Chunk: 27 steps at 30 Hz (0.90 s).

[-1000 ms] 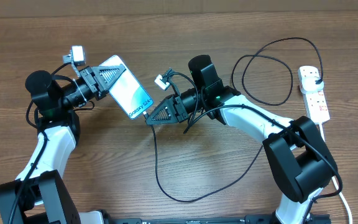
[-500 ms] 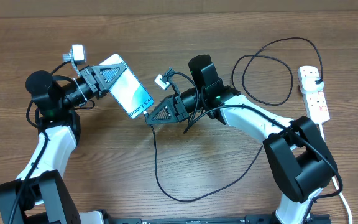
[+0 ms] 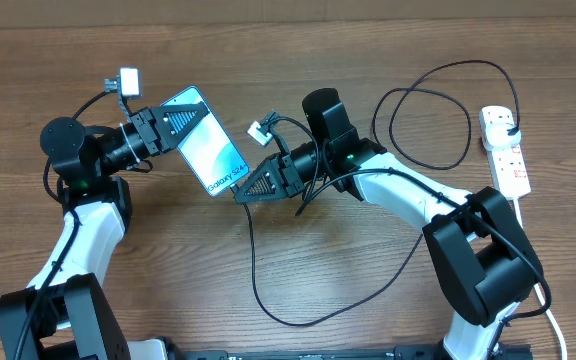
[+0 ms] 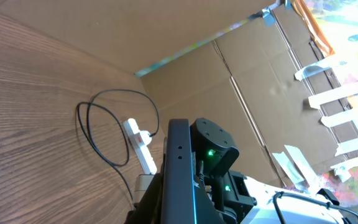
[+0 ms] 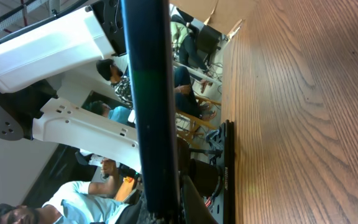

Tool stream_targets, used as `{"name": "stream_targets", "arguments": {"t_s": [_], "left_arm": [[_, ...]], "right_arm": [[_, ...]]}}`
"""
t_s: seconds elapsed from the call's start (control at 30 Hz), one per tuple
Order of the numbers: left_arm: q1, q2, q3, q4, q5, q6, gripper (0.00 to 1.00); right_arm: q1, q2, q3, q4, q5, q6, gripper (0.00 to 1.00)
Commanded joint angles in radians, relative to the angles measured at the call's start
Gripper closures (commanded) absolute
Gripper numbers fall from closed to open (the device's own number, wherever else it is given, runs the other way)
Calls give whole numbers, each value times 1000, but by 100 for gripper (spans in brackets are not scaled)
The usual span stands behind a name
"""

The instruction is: Plug charger to phone and switch on socket

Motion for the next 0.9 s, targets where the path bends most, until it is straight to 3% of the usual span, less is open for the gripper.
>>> {"name": "stream_targets", "arguments": {"t_s": [0.0, 0.8, 0.87], "left_arm": [[-14, -6, 19, 8, 71, -52, 96], [-42, -6, 19, 8, 58, -35, 96], [-42, -6, 19, 8, 51, -35, 96]], "right_arm": [[-3, -28, 8, 9, 31, 4, 96], [-3, -28, 8, 80, 31, -4, 96], [-3, -28, 8, 80, 31, -4, 92]]}}
